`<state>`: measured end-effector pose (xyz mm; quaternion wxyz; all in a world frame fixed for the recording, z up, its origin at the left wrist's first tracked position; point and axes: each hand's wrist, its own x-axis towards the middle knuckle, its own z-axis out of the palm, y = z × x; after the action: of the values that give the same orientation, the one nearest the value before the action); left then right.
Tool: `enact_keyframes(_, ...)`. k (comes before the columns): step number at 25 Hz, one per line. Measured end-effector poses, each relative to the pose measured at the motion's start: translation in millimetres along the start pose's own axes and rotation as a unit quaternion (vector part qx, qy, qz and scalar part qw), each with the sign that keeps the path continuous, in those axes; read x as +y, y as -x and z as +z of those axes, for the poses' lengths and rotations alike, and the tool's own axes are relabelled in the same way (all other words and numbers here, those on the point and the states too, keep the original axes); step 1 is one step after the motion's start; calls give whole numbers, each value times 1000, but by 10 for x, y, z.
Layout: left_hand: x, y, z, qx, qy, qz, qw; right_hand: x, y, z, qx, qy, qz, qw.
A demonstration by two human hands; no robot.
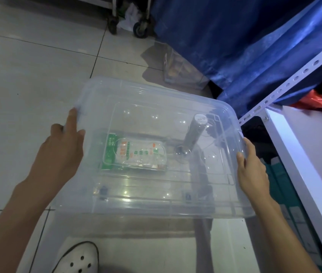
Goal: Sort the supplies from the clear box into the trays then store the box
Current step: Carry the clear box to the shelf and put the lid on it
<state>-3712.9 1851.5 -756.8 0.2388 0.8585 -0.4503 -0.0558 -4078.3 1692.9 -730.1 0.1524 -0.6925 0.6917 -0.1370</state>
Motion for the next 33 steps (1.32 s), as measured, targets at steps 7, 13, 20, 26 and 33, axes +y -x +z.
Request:
enact_keyframes(7,248,-20,-180,-20,63,-16,998,-133,-103,-593,47,26,-22,998)
enact_keyframes(13,779,-213,-642,-29,109,-1,994,-356,-124,-1506,89,32,-19,995)
enact_keyframes(20,1282,-366,-1102,-29,171,4,985,-709,-121,-2548,159,53,-63,984)
enact_keyframes(26,1572,-381,-1245,-58,193,7,980,-753,-11,-2987,157,74,-33,984)
enact_keyframes(33,1912,-366,-1222,-96,206,24,973,-381,132,-3146,166,91,-11,982)
